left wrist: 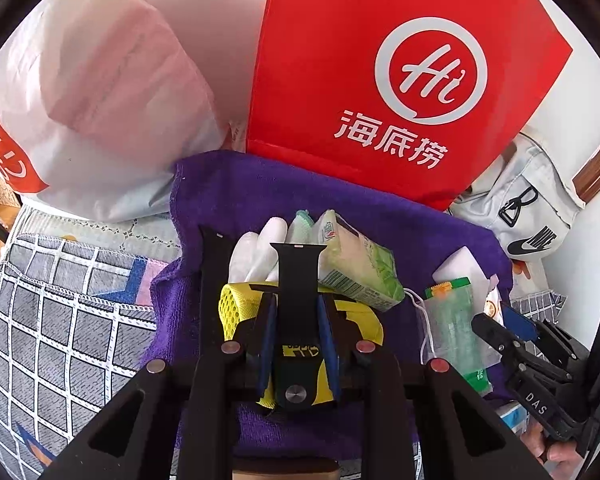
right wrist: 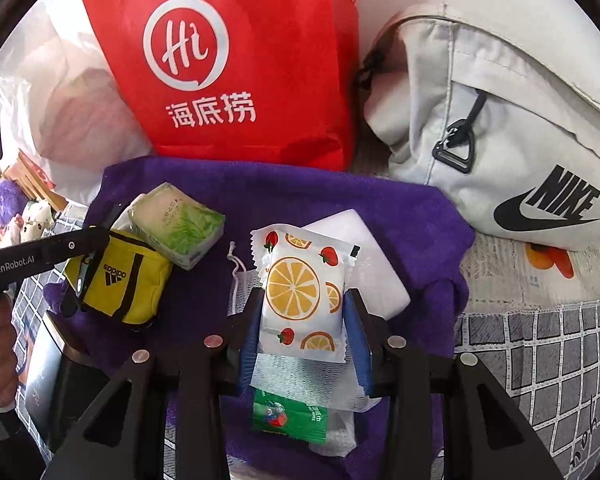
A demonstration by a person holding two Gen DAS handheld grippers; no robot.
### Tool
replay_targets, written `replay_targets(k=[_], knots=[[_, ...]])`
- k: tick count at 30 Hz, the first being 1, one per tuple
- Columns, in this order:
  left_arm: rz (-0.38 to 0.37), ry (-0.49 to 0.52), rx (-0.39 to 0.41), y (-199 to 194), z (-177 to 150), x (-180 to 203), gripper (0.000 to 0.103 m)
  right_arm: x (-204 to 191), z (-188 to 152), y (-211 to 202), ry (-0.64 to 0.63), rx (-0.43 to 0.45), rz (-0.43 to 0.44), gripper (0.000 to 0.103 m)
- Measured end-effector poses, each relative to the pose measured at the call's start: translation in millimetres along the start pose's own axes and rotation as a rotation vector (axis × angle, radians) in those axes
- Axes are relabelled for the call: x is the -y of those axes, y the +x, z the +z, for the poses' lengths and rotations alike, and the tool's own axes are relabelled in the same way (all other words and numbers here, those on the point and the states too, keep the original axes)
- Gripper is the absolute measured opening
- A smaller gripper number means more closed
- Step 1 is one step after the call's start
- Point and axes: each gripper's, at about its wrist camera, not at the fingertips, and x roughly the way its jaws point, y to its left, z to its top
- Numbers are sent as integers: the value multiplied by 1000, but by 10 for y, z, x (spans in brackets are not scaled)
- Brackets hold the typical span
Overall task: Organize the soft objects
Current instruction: 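Open both grippers to drop the strap and sachet onto the towel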
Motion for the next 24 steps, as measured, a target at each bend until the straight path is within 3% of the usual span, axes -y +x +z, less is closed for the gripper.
replay_targets(k=[5,7,10,13,18,24], knots=[[3,-1,-7,-8,2,2,21,-15,5,52,14,-15,11,52],[2,-2,-13,-9,4,5,22,-13,9,52,28,-17,32,62],[-21,-1,-24,4,6,9,33,-11,6,23,39,-12,50,73],[-22,-3,-27,-6,4,21,35,-5,10,-10,48,-6,68,75],[-26,13,-26,-68,11,80,51,15,10,-130,67,13,49,75],[40,62,27,-302,12,181,59,-5,-15,-387,101,43,37,76]])
